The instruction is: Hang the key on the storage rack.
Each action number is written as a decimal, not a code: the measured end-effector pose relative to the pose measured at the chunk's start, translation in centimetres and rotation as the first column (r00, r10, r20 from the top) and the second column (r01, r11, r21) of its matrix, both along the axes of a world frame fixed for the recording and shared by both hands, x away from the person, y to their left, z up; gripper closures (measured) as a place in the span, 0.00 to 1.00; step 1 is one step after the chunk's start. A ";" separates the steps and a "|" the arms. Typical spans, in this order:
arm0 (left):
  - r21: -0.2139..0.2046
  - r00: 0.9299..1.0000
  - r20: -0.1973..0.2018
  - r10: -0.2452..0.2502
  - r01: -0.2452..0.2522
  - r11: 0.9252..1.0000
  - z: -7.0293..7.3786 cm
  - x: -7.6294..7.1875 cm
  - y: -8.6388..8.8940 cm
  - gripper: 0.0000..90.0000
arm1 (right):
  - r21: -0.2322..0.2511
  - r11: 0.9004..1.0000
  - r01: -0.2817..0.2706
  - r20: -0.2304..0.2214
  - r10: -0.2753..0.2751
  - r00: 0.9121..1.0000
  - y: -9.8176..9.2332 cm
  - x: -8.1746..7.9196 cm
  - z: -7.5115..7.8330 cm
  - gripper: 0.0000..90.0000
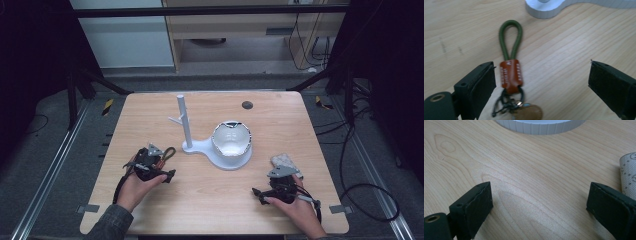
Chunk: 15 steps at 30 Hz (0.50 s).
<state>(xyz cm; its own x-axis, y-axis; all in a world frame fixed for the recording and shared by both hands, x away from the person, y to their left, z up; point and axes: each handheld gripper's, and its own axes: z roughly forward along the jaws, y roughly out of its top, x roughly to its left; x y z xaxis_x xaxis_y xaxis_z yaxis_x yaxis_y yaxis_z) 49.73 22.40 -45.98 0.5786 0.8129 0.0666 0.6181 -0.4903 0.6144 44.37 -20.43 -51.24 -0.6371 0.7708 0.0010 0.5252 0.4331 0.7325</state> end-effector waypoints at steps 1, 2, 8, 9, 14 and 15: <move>0.009 1.000 -0.002 0.001 -0.001 1.000 0.1 0.2 0.2 0.09 | -0.001 1.000 -0.001 0.002 0.001 1.000 0.0 0.0 0.0 0.07; 0.013 1.000 -0.001 0.003 -0.003 1.000 0.2 0.4 0.3 0.10 | 0.000 1.000 0.000 0.000 0.000 1.000 0.0 0.0 0.0 0.07; 0.031 0.999 -0.037 0.009 -0.008 0.999 -0.1 1.6 1.2 0.17 | -0.001 1.000 0.000 0.002 0.000 1.000 0.0 0.0 0.0 0.07; 0.026 0.999 -0.042 0.013 -0.012 1.000 -0.2 1.8 1.4 0.18 | 0.000 1.000 0.000 0.000 0.000 1.000 0.0 0.0 0.0 0.07; 0.021 0.997 -0.071 0.021 -0.019 1.000 -0.1 2.5 2.1 0.27 | 0.000 1.000 0.000 0.000 0.000 1.000 0.0 0.0 0.0 0.07; 0.026 0.997 -0.076 0.020 -0.018 1.000 0.0 2.7 2.2 0.29 | 0.000 1.000 0.000 0.000 0.000 1.000 0.0 0.0 0.0 0.07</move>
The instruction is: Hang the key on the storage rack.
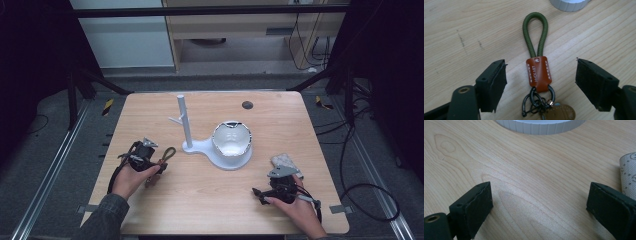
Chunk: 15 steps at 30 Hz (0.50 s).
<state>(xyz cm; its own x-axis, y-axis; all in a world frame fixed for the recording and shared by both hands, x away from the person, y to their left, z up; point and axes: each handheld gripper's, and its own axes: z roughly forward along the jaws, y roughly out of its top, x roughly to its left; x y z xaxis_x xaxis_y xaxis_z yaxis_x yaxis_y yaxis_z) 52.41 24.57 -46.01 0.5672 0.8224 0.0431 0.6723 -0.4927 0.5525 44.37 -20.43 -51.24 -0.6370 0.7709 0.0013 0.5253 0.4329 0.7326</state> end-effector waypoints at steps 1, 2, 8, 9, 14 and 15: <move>0.005 1.000 -0.005 0.000 0.000 1.000 0.0 0.2 0.1 0.31 | 0.000 1.000 0.000 0.000 0.000 1.000 0.0 0.0 0.0 0.07; 0.002 1.000 -0.012 0.006 -0.006 1.000 0.0 0.3 0.1 0.33 | 0.000 1.000 0.000 0.000 0.000 1.000 0.0 0.0 0.0 0.07; -0.006 0.999 -0.054 0.003 -0.003 1.000 -0.4 1.2 0.4 0.46 | -0.002 1.000 -0.001 0.002 0.001 1.000 0.0 0.0 0.0 0.07; -0.002 0.998 -0.060 0.006 -0.006 1.000 -0.6 1.2 0.4 0.47 | -0.002 1.000 0.000 0.002 0.000 1.000 0.0 0.0 0.0 0.07; 0.022 0.996 -0.095 0.002 0.000 1.000 -0.8 1.2 0.1 0.54 | -0.002 1.000 -0.001 0.003 0.001 1.000 0.0 0.0 0.0 0.07; 0.019 0.995 -0.097 0.002 0.000 1.000 -0.8 1.2 0.1 0.56 | -0.002 1.000 0.000 0.003 0.000 1.000 0.0 0.0 0.0 0.07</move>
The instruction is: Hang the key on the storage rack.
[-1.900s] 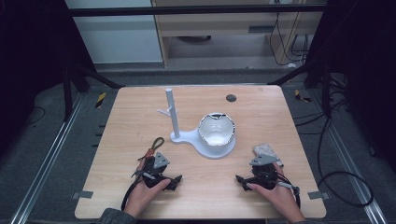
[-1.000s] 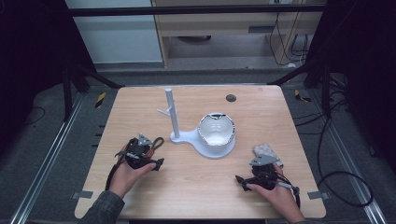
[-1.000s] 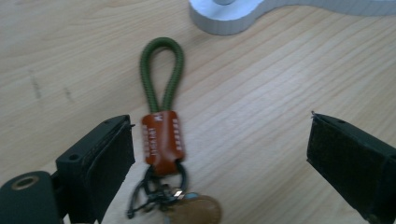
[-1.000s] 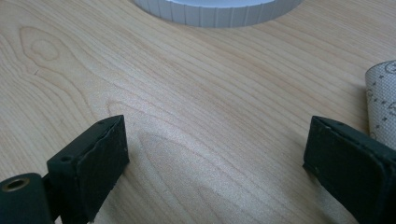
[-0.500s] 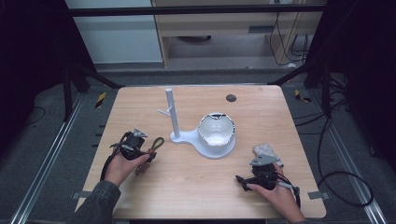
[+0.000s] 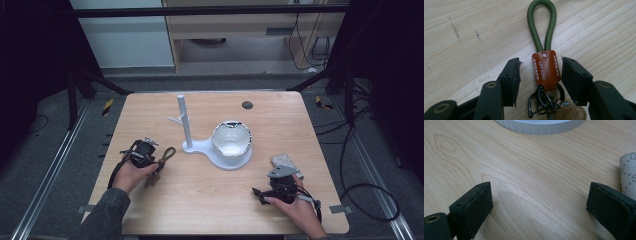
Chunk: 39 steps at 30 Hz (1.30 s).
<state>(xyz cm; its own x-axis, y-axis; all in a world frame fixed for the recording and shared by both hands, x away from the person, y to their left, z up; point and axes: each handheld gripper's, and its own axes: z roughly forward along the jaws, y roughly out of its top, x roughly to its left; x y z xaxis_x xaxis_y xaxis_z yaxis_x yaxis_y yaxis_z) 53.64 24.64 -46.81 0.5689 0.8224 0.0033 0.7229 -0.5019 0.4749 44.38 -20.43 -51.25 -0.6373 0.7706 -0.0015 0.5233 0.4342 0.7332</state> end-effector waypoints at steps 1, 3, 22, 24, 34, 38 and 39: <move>-0.006 1.000 -0.003 0.000 0.000 1.000 0.0 0.0 -0.1 0.57 | 0.000 1.000 0.000 0.000 0.000 1.000 0.0 0.0 0.0 0.07; -0.002 1.000 -0.013 -0.001 0.001 1.000 -0.1 0.0 -0.2 0.59 | -0.001 1.000 -0.001 0.001 0.001 1.000 0.0 0.0 0.0 0.07; 0.007 1.000 -0.030 -0.001 0.001 1.000 -0.4 0.2 -0.5 0.72 | -0.001 1.000 0.000 -0.003 0.000 1.000 0.0 -0.1 0.0 0.07; 0.010 1.000 -0.026 -0.006 0.006 1.000 -0.3 0.1 -0.4 0.73 | -0.001 1.000 0.000 -0.003 0.000 1.000 0.0 -0.1 0.0 0.07; -0.036 0.999 0.046 -0.022 0.024 0.999 0.7 -1.3 0.3 0.73 | -0.001 1.000 0.000 -0.003 0.000 1.000 0.0 -0.1 0.0 0.07; -0.068 0.996 0.086 -0.022 0.028 0.997 1.4 -2.2 0.7 0.73 | -0.001 1.000 0.000 -0.003 0.000 1.000 0.0 -0.1 0.0 0.07; -0.078 0.995 0.100 -0.026 0.034 0.996 1.6 -2.5 0.8 0.73 | -0.001 1.000 0.000 -0.003 0.000 1.000 0.0 -0.1 0.0 0.07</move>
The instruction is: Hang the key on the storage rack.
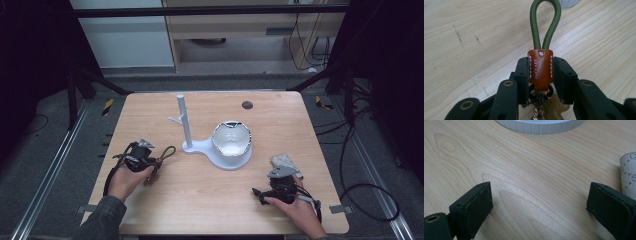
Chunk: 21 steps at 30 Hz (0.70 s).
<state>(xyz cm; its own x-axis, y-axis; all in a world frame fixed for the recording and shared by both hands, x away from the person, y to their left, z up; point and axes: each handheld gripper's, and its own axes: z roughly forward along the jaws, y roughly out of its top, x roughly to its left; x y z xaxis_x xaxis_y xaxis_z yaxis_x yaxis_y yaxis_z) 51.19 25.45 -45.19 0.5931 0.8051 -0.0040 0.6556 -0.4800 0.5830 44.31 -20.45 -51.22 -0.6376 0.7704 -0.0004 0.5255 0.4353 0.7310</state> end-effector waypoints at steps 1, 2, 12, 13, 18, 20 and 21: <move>-0.016 1.000 0.015 0.002 -0.002 1.000 0.2 -0.3 0.1 0.73 | 0.000 1.000 0.000 0.000 0.000 1.000 0.0 0.0 0.0 0.07; -0.022 1.000 0.023 -0.003 0.004 1.000 0.5 -0.6 0.2 0.73 | 0.000 1.000 0.000 0.000 0.000 1.000 0.0 0.0 0.0 0.07; -0.093 0.990 0.138 -0.025 0.038 0.995 2.4 -2.9 0.1 0.73 | 0.000 1.000 0.000 0.000 0.000 1.000 0.0 0.0 0.0 0.07; -0.103 0.989 0.144 -0.022 0.037 0.994 2.6 -3.1 0.0 0.73 | 0.000 1.000 0.000 0.000 0.000 1.000 0.0 0.0 0.0 0.07; -0.125 0.981 0.190 -0.025 0.050 0.991 3.5 -3.6 -0.3 0.73 | 0.000 1.000 0.000 0.000 0.000 1.000 0.0 0.0 0.0 0.07; -0.137 0.979 0.203 -0.030 0.059 0.989 3.8 -3.7 -0.4 0.73 | 0.000 1.000 0.000 0.000 0.000 1.000 0.0 0.0 0.0 0.07; -0.139 0.978 0.205 -0.033 0.062 0.988 3.9 -3.8 -0.5 0.73 | 0.000 1.000 0.000 0.000 0.000 1.000 0.0 0.0 0.0 0.07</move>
<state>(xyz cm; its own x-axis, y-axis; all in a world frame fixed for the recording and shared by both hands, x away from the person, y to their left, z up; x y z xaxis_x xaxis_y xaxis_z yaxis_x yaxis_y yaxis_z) 47.42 24.97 -41.30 0.6310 0.7758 0.0055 0.4961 -0.4089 0.7660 44.31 -20.45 -51.22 -0.6376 0.7703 -0.0003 0.5254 0.4352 0.7312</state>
